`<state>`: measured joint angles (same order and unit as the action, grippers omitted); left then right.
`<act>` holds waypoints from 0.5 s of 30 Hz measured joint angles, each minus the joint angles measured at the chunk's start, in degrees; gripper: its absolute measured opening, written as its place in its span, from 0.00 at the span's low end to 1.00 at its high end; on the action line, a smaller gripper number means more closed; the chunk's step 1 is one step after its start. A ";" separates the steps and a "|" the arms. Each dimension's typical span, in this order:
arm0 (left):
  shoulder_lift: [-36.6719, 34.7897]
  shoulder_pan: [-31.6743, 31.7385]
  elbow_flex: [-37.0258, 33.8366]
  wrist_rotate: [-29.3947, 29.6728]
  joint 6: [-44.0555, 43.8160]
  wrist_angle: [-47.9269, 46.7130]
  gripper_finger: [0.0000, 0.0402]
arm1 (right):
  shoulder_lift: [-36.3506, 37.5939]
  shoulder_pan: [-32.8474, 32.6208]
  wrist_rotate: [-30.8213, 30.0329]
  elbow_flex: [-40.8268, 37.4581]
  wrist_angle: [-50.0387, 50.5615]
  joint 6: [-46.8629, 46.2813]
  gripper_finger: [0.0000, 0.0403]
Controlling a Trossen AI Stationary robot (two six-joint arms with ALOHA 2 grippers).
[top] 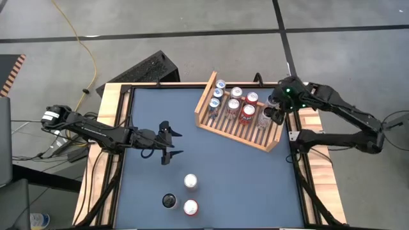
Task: Place canned beverage on shelf
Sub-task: Put the top white and pink soda can aligned with the other white and pink soda can on the shelf
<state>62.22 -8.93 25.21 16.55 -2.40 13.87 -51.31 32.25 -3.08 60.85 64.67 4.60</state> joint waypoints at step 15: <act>0.02 0.00 0.00 0.81 -0.88 0.04 0.83 | -13.29 -28.16 -15.47 -0.10 5.03 -15.68 0.13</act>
<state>62.24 -8.93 25.21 17.37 -3.28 13.91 -64.60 4.08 -18.55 60.75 69.70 -11.08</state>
